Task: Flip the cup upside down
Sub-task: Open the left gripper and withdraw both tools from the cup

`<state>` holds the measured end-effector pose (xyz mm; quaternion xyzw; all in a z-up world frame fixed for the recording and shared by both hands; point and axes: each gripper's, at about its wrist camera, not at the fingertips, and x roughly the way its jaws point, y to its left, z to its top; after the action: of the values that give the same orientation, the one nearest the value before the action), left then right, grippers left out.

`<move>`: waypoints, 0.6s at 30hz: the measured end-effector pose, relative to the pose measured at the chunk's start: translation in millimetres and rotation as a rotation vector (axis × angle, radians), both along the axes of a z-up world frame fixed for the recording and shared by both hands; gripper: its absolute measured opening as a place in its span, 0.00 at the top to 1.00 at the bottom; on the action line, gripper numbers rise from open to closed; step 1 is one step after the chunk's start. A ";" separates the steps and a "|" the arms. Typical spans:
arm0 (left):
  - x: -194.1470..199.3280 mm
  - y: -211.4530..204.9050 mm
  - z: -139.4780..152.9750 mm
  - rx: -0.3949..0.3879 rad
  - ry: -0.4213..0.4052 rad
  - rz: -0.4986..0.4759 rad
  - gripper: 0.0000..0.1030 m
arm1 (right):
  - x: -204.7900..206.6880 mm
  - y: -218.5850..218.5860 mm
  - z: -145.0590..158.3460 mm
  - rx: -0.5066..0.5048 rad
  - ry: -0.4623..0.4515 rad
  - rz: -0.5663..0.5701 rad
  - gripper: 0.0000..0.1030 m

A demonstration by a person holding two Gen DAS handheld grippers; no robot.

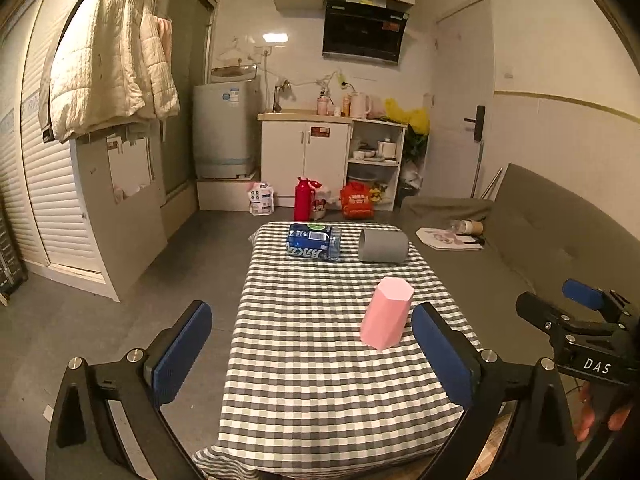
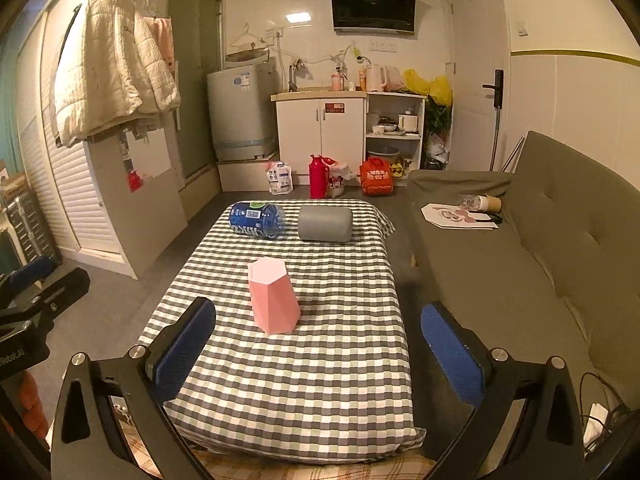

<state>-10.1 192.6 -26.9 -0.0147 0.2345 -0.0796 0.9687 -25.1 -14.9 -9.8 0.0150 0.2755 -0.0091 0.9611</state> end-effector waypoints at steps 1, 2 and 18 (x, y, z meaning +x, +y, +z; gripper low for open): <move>0.1 -0.3 -0.1 0.000 0.000 -0.003 0.00 | -0.2 0.5 -0.3 -0.002 0.001 0.000 0.00; -0.1 -0.2 -0.2 0.001 0.000 -0.002 0.00 | 0.6 0.7 0.9 -0.003 0.000 0.000 0.00; -0.4 1.3 -2.2 -0.015 0.011 -0.001 0.00 | 0.8 2.1 -1.1 -0.011 0.004 0.001 0.00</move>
<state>-10.5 193.9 -29.1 -0.0224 0.2392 -0.0820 0.9672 -24.3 -12.8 -10.9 0.0097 0.2776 -0.0102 0.9606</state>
